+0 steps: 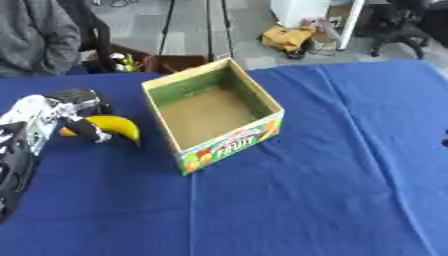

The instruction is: Pick up objects on the table and place them in the box.

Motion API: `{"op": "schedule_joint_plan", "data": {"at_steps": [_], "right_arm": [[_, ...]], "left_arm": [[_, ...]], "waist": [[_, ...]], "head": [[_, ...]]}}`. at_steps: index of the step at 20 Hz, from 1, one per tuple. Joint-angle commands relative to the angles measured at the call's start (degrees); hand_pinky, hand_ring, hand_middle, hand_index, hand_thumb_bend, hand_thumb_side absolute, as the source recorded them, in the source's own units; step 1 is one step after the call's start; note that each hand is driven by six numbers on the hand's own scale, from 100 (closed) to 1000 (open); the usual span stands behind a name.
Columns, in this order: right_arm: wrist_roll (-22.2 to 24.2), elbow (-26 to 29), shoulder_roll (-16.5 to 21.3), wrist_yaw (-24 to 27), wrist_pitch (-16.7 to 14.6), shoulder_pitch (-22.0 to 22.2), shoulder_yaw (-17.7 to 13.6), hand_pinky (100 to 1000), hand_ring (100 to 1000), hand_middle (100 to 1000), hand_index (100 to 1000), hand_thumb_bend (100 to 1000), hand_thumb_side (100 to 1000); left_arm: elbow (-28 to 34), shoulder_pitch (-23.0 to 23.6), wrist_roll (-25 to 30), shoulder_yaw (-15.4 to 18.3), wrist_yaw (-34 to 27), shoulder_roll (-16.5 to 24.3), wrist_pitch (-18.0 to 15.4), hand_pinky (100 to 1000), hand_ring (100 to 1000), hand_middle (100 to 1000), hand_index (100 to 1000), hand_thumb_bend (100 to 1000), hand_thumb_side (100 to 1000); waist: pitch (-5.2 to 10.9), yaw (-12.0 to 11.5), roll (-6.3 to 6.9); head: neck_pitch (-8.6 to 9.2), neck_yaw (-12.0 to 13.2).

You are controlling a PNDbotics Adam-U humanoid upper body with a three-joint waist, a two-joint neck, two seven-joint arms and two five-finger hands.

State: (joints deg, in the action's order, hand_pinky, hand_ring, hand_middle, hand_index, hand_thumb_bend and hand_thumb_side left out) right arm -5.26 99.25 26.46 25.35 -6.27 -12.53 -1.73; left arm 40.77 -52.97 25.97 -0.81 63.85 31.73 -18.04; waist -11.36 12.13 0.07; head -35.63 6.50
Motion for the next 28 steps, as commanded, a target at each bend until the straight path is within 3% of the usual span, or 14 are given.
{"op": "schedule_joint_plan", "data": {"at_steps": [1,4,5,7,8,10,19,25,28], "right_arm": [[0.21,0.55,0.96,0.36,-0.08,-0.51,-0.47,559,589,574,649,100,603],[0.25,0.53,0.95,0.38,-0.09,-0.50,-0.47,560,589,574,649,100,603],[0.26,0.51,0.93,0.38,-0.09,-0.50,-0.48,560,589,574,649,100,603],[0.29,0.49,0.93,0.40,-0.09,-0.49,-0.49,560,589,574,649,100,603],[0.31,0.48,0.93,0.41,-0.10,-0.48,-0.49,560,589,574,649,100,603],[0.33,0.45,0.94,0.41,-0.11,-0.46,-0.51,560,589,574,649,100,603],[0.42,0.35,1.10,0.45,-0.15,-0.28,-0.62,560,589,574,649,100,603],[0.40,0.35,1.14,0.47,-0.18,-0.22,-0.65,560,589,574,649,100,603],[0.38,0.13,1.65,0.45,-0.13,0.28,-0.71,560,589,574,650,100,603]], "left_arm": [[0.39,-0.84,-0.09,0.35,0.29,1.15,0.00,736,686,673,751,608,387],[0.37,-0.77,-0.34,0.38,0.25,1.12,0.09,724,663,650,732,499,348],[0.44,-0.78,-0.68,0.41,0.17,1.15,0.18,713,648,631,718,384,302],[0.51,-0.78,-1.46,0.46,-0.07,1.22,0.42,710,643,626,713,342,286],[0.52,-0.80,-1.75,0.47,-0.20,1.26,0.53,700,626,609,694,249,244],[0.57,-0.80,-2.21,0.48,-0.58,1.34,0.73,685,603,583,668,180,210],[1.60,-1.38,-1.47,0.44,-3.03,2.16,0.83,662,570,543,625,116,189],[2.31,-1.62,-0.14,0.41,-3.72,2.46,0.93,662,570,543,625,116,189],[4.69,-4.37,1.08,-0.88,-3.10,4.22,-0.68,678,574,549,628,159,165]], "waist": [[0.71,0.09,-0.02],[0.69,0.02,-0.02],[0.70,-0.01,-0.02],[0.72,-0.06,-0.03],[0.73,-0.08,-0.03],[0.76,-0.14,-0.03],[1.06,-0.27,-0.10],[1.12,-0.31,-0.09],[2.22,-0.53,0.27]], "head": [[0.51,0.24],[0.52,0.21],[0.53,0.20],[0.53,0.20],[0.54,0.21],[0.55,0.24],[0.50,0.20],[0.47,0.19],[0.14,-0.03]]}}
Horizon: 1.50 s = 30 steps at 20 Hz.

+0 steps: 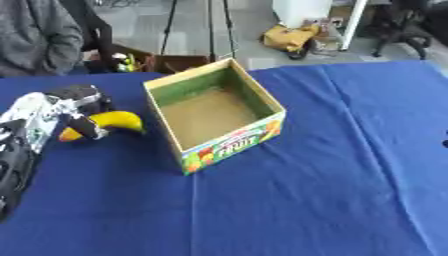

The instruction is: Pick up objects on the table and place them in the box.

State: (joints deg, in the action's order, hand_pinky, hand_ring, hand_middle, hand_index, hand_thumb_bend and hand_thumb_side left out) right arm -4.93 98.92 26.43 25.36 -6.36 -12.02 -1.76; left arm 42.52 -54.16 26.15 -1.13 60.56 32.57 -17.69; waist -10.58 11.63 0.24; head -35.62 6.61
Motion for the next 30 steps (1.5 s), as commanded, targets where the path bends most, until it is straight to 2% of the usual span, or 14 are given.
{"op": "schedule_joint_plan", "data": {"at_steps": [1,4,6,7,8,13,22,30], "right_arm": [[0.08,0.42,1.78,0.46,-0.04,-0.12,-0.68,560,589,574,650,100,603],[0.15,0.33,2.00,0.48,-0.03,0.11,-0.66,560,589,574,650,100,627],[0.21,0.30,2.16,0.53,-0.02,0.25,-0.58,560,589,574,650,100,603],[0.25,0.27,2.22,0.56,0.00,0.29,-0.53,560,589,574,650,100,628],[0.34,0.27,2.26,0.60,0.02,0.26,-0.44,560,589,574,650,100,603],[0.84,0.21,2.16,0.84,0.23,-0.11,0.07,560,589,574,650,100,603],[1.98,0.27,1.06,1.21,0.67,-1.55,1.19,560,589,573,650,100,601],[2.00,0.26,0.46,1.12,0.63,-1.50,1.07,560,589,572,649,100,599]], "left_arm": [[3.73,-4.38,1.76,-0.81,0.29,3.54,-1.64,680,574,549,628,161,162],[6.03,-6.79,3.69,-1.26,0.20,3.34,-2.79,684,574,550,629,172,155],[7.40,-8.04,4.32,-1.65,0.06,2.84,-3.29,687,575,551,630,179,151],[7.86,-8.48,4.52,-1.80,0.04,2.52,-3.42,690,575,551,630,181,151],[8.24,-8.96,4.62,-1.98,0.00,1.94,-3.60,687,575,551,630,184,153],[8.54,-10.14,4.47,-2.78,0.66,-2.19,-4.16,685,576,551,630,184,162],[7.69,-9.64,2.71,-4.91,6.13,-11.00,-6.24,689,584,561,640,204,174],[4.16,-7.00,2.95,-4.85,10.42,-13.10,-7.01,686,598,580,658,230,234]], "waist": [[1.68,-0.03,0.12],[2.20,0.17,0.18],[2.54,0.45,0.30],[2.67,0.61,0.35],[2.81,0.86,0.40],[3.00,2.20,0.45],[1.89,5.17,0.27],[0.96,5.86,-0.01]], "head": [[0.09,-0.23],[-0.03,-0.21],[-0.17,-0.14],[-0.22,-0.10],[-0.23,0.06],[0.03,0.95],[1.10,2.83],[2.01,2.75]]}}
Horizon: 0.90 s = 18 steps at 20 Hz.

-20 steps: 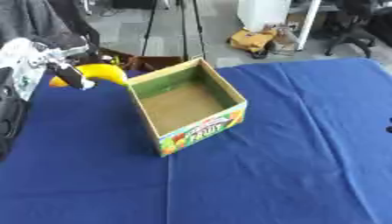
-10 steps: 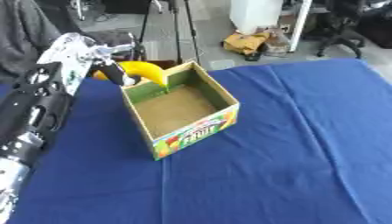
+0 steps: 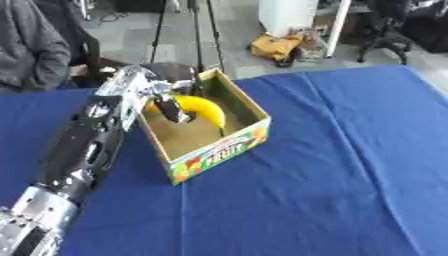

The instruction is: Pick up objects on the table and place them in the box.

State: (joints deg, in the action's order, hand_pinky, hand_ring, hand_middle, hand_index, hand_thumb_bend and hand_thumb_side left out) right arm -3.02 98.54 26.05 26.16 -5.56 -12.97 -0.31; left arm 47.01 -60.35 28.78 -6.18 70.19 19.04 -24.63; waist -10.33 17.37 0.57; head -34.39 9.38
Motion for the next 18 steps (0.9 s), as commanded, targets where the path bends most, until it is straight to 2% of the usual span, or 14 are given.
{"op": "schedule_joint_plan", "data": {"at_steps": [1,3,4,5,6,7,8,11,14,18], "right_arm": [[0.06,0.63,0.82,0.30,-0.18,-0.51,-0.42,560,589,572,649,100,599],[0.04,0.62,0.79,0.27,-0.20,-0.48,-0.44,560,589,572,649,100,599],[0.03,0.61,0.75,0.26,-0.21,-0.48,-0.47,560,589,572,649,100,599],[0.03,0.60,0.70,0.25,-0.22,-0.47,-0.49,560,589,572,649,100,599],[0.02,0.60,0.69,0.23,-0.24,-0.45,-0.52,560,589,572,649,100,599],[0.01,0.60,0.69,0.22,-0.26,-0.44,-0.56,560,589,572,649,100,598],[-0.02,0.60,0.70,0.22,-0.28,-0.42,-0.60,560,589,572,649,100,599],[-0.05,0.59,0.72,0.24,-0.32,-0.36,-0.67,560,589,572,648,100,598],[-0.11,0.52,0.79,0.23,-0.35,-0.21,-0.77,559,588,571,648,100,597],[-0.31,0.48,0.87,0.15,-0.47,0.10,-1.05,559,588,571,648,100,596]], "left_arm": [[-0.74,-0.57,0.61,0.32,0.83,0.40,-0.01,686,598,580,658,230,234],[-1.05,-0.41,0.93,0.45,0.80,0.38,0.04,686,598,580,658,230,234],[-1.27,-0.14,1.00,0.54,0.70,0.38,0.08,698,635,614,687,374,285],[-1.53,0.31,0.93,0.66,0.53,0.41,0.06,713,665,641,708,471,325],[-1.70,0.62,0.80,0.73,0.30,0.46,-0.16,736,705,683,741,606,393],[-1.81,0.79,0.73,0.80,0.04,0.53,-0.48,793,778,767,818,937,550],[-1.77,0.83,0.69,0.84,-0.19,0.69,-0.88,835,821,814,862,1000,650],[-0.62,0.73,-0.49,1.13,-1.16,1.30,-1.65,870,855,848,887,1000,715],[1.70,0.69,-2.83,1.75,-2.63,2.29,-1.74,868,856,845,883,1000,725],[7.04,0.76,-6.52,3.85,-6.09,4.16,-0.79,806,796,787,848,1000,708]], "waist": [[0.65,0.09,-0.35],[0.60,0.07,-0.36],[0.54,-0.04,-0.38],[0.50,-0.18,-0.43],[0.49,-0.27,-0.46],[0.50,-0.35,-0.49],[0.53,-0.44,-0.52],[0.60,-0.74,-0.63],[0.68,-1.15,-0.69],[0.60,-2.19,-0.72]], "head": [[0.82,-0.07],[0.84,-0.10],[0.90,-0.20],[0.90,-0.31],[0.88,-0.34],[0.87,-0.36],[0.86,-0.38],[0.83,-0.53],[0.85,-0.66],[1.07,-1.39]]}}
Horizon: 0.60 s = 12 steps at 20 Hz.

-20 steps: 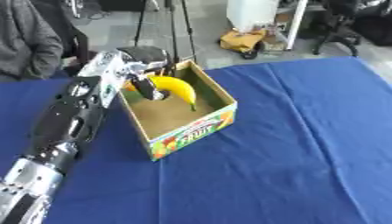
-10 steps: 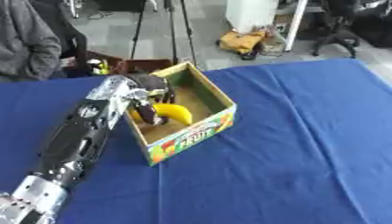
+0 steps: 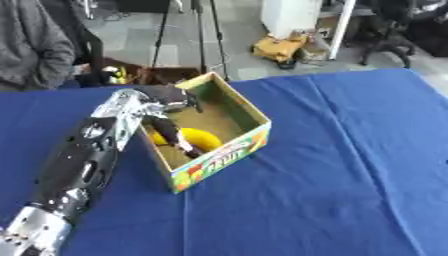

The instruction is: Pick up objects on the table and place them in the box.

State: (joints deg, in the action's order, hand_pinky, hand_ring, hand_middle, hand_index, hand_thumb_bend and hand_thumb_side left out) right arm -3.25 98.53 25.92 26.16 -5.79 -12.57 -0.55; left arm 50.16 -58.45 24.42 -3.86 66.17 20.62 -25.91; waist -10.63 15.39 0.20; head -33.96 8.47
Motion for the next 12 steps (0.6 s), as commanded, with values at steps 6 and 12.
{"op": "schedule_joint_plan", "data": {"at_steps": [6,12], "right_arm": [[-0.69,0.45,0.99,-0.06,-0.56,0.28,-1.58,559,588,570,647,100,595],[-1.57,0.57,0.85,-0.25,-0.96,0.16,-2.51,560,589,571,648,100,596]], "left_arm": [[13.31,1.80,-8.08,6.39,-7.97,5.97,3.34,731,761,748,815,667,811],[20.72,10.74,-13.89,13.44,-13.78,4.49,8.87,680,749,728,802,533,912]], "waist": [[0.66,-3.05,-0.51],[-0.30,-6.62,-0.69]], "head": [[1.04,-2.06],[2.29,-4.36]]}}
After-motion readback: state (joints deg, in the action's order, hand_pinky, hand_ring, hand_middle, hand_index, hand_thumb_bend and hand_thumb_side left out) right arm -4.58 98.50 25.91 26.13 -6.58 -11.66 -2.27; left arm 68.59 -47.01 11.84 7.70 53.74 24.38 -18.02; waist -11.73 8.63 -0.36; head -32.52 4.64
